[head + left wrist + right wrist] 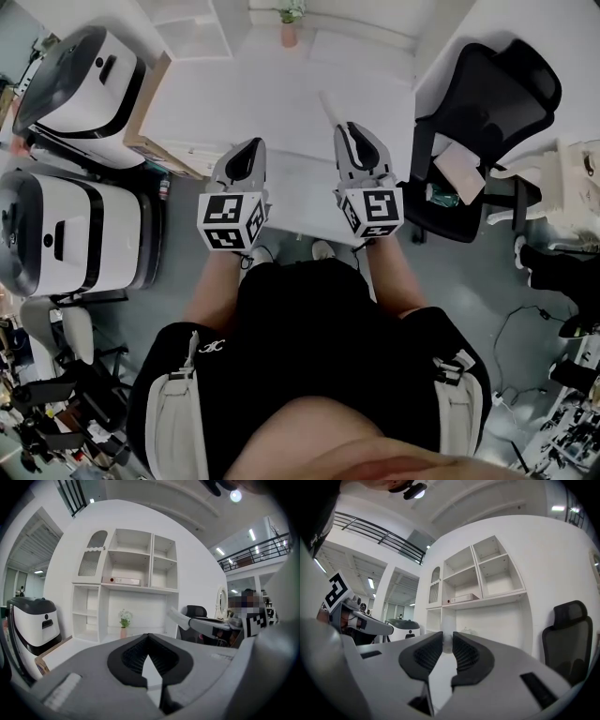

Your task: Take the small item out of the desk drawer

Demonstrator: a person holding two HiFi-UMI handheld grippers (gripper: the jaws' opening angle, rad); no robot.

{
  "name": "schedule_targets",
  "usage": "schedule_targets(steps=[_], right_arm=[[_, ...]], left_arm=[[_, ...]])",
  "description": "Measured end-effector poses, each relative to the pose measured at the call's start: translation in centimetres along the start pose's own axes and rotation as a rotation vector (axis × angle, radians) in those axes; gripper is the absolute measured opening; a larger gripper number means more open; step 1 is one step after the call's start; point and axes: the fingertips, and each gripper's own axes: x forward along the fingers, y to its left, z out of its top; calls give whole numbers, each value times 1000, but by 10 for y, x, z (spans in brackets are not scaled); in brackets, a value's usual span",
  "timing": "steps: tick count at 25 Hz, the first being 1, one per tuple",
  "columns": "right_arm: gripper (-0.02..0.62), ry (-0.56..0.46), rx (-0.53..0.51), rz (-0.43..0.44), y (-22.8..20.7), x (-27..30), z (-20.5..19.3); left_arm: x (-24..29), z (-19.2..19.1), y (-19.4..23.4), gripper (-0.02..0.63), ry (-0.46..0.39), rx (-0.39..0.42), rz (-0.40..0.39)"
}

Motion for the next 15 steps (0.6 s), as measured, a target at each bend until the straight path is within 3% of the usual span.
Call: schedule_targets(steps=[15], right_arm=[[64, 6, -7, 4, -14, 9, -1]], left_arm=[[14, 4, -4, 12, -12, -6, -1]])
